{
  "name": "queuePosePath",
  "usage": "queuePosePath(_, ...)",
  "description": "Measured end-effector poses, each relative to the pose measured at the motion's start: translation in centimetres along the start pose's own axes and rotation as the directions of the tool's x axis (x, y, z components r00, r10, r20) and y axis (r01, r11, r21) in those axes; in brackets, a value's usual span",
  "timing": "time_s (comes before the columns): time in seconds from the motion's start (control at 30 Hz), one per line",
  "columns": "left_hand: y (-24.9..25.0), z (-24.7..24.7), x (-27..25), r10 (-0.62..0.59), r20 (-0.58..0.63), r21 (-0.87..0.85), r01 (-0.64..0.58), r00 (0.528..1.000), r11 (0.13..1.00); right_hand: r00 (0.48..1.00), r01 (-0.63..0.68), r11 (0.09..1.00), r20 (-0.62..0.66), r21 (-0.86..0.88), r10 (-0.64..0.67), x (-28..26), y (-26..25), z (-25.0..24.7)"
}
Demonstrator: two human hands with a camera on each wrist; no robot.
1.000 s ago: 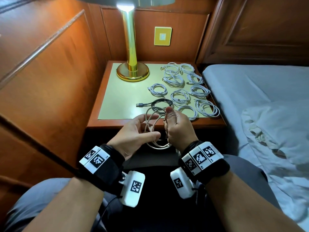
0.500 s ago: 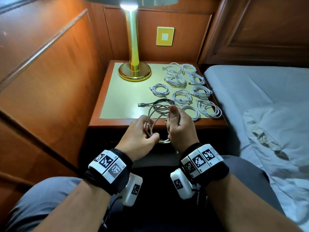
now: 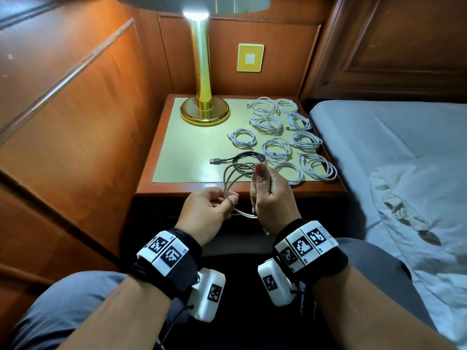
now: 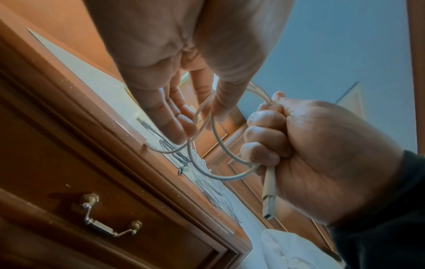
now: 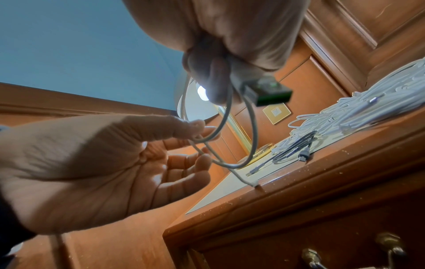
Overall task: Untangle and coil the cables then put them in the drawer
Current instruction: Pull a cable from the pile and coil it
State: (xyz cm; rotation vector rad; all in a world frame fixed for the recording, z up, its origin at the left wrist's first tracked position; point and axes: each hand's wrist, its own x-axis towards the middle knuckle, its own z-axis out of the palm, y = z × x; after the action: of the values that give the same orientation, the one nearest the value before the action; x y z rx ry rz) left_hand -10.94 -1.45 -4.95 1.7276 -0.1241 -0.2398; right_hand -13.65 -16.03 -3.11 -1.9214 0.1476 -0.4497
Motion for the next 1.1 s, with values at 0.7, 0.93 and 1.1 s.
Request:
queuePosePath(0.7, 1.6, -0.3, -0.4, -0.055, 0.147, -0.439, 0.114, 0.988, 0.891, 0.999, -0.041, 0.997, 0.007, 0.072, 0.040, 0.4, 1.1, 0.2)
queuePosePath(0.93, 1.9, 0.0, -0.4, -0.032, 0.192, -0.353, 0.100, 0.981, 0.930, 0.999, -0.002, 0.999, -0.036, -0.040, 0.001, 0.9, 0.5, -0.1)
queuePosePath(1.1, 1.1, -0.6, 0.2, 0.132, 0.089, 0.105, -0.141, 0.987, 0.984, 0.994, 0.100, 0.987, -0.038, -0.125, -0.106, 0.8, 0.0, 0.1)
